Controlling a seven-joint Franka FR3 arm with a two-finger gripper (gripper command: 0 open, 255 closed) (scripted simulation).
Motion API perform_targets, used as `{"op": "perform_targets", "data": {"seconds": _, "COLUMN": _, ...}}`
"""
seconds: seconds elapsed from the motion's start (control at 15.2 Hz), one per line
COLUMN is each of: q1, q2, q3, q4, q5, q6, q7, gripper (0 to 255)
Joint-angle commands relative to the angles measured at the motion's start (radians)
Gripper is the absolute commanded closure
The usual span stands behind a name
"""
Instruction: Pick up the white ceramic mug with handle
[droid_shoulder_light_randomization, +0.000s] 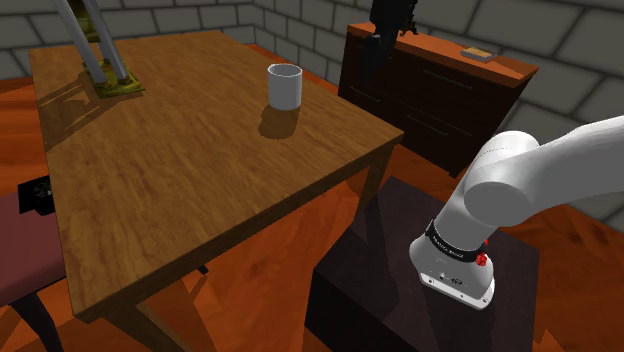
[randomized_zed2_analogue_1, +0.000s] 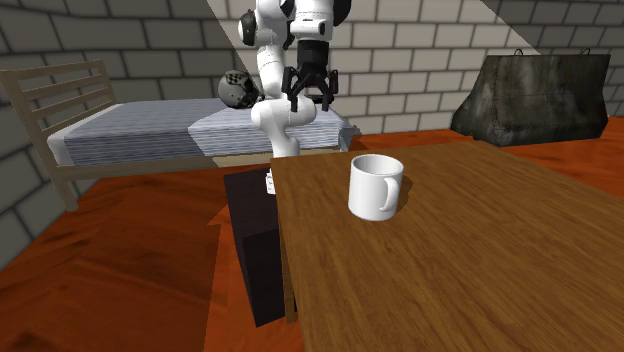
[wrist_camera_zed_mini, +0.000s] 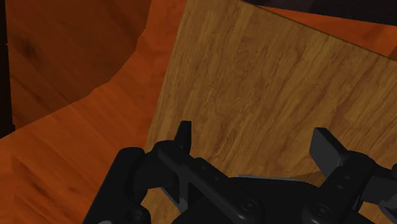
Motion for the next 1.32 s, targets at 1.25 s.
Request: {"op": "perform_targets", "data": {"seconds": 1.25, "q1": 0.048, "q2": 0.812, "q3": 0.055, "q4": 0.678, "q5": 0.108, "q6": 0.041, "q7": 0.109, "gripper": 0}}
